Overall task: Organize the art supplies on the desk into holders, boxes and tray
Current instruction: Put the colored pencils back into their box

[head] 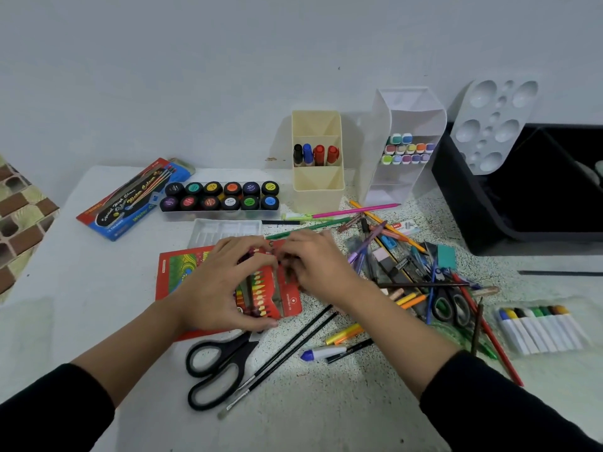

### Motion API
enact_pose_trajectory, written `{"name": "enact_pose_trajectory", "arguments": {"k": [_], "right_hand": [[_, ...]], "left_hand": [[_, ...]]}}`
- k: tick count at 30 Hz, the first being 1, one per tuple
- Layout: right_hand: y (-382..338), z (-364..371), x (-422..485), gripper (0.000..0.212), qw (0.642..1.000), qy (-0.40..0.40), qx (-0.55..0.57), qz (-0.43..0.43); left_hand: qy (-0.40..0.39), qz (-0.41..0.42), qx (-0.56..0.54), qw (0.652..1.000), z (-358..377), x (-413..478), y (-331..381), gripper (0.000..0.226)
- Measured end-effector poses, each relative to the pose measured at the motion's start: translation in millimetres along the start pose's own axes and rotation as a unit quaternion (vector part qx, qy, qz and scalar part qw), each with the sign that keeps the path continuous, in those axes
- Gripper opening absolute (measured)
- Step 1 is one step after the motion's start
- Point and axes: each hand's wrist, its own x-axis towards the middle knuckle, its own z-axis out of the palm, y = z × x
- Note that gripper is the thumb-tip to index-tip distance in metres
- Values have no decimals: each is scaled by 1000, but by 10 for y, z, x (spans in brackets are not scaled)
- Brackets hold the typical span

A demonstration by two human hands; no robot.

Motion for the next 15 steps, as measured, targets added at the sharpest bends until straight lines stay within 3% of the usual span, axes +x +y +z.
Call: {"name": "enact_pose_trajectory", "arguments": {"k": [4, 7, 15], "right_hand": [[-22, 55, 67, 9, 1000, 14, 23, 5], [136, -61, -29, 19, 998, 39, 12, 50], [161, -19, -14, 8, 997, 32, 10, 75]], "left_hand": [[4, 2, 3, 1000, 1, -1, 9, 88], [8, 6, 9, 1000, 1, -12, 16, 87], [10, 7, 7, 1000, 10, 1, 21, 85]]}}
